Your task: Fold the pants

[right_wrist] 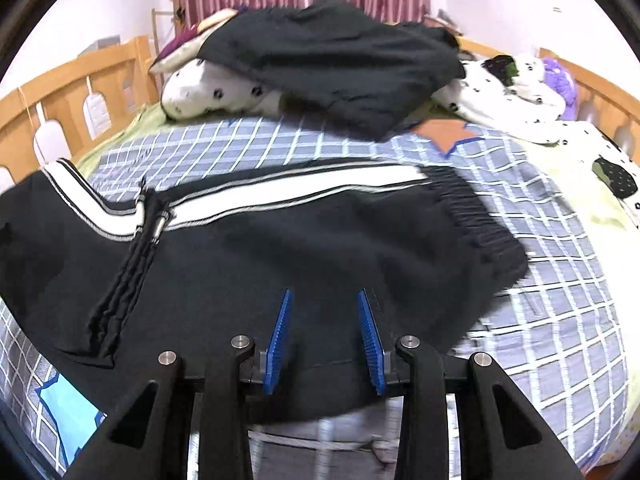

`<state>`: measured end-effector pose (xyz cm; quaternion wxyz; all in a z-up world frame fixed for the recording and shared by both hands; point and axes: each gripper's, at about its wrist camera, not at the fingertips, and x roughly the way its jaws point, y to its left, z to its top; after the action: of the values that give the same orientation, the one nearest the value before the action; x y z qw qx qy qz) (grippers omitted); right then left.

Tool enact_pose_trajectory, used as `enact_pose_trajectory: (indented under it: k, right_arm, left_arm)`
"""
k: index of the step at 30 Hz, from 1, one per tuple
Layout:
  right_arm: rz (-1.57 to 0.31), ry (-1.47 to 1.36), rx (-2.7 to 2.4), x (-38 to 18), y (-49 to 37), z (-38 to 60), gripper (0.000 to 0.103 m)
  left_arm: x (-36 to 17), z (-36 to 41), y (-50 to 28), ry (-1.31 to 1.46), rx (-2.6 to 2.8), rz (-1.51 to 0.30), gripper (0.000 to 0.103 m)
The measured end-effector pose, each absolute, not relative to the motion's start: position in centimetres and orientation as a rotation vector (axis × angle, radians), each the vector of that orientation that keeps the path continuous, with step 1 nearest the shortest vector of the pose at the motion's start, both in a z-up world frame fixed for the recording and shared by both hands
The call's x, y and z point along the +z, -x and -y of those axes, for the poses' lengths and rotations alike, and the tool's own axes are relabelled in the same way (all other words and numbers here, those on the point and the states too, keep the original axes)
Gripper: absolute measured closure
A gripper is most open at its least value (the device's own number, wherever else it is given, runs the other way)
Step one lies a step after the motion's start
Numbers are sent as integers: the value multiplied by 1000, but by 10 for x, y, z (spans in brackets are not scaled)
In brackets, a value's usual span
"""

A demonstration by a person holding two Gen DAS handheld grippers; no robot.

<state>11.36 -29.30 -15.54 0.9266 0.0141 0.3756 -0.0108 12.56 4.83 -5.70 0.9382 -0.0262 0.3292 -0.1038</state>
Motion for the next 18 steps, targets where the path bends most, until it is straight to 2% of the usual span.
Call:
enact_pose_trajectory:
  k: [4,7,13,16,17,18]
  right_arm:
    - [-767,-87,-56,-157,-99,331,68]
    - [-774,-122,-85,-161,-93,355,68]
    - [-782,-227,-81,-164,-87,384,68]
    - [-758,-241,-22,-159,-88,378,67]
    - [-757,-239,-2,-159,-89,374,67]
    - [-759,-240,31,-159,-91,368,63]
  left_arm:
    - [-65,42,-131,-34,-329,-678,87]
    - [-95,96,-144,-8,-407,-767,87]
    - [-163,145,-146,24,-508,-953,85]
    - [-151,136,-130,41,-579,-928,75]
    - [-143,128,-123,55,-601,-904,67]
    - [-133,116,-112,52,-599,-864,54]
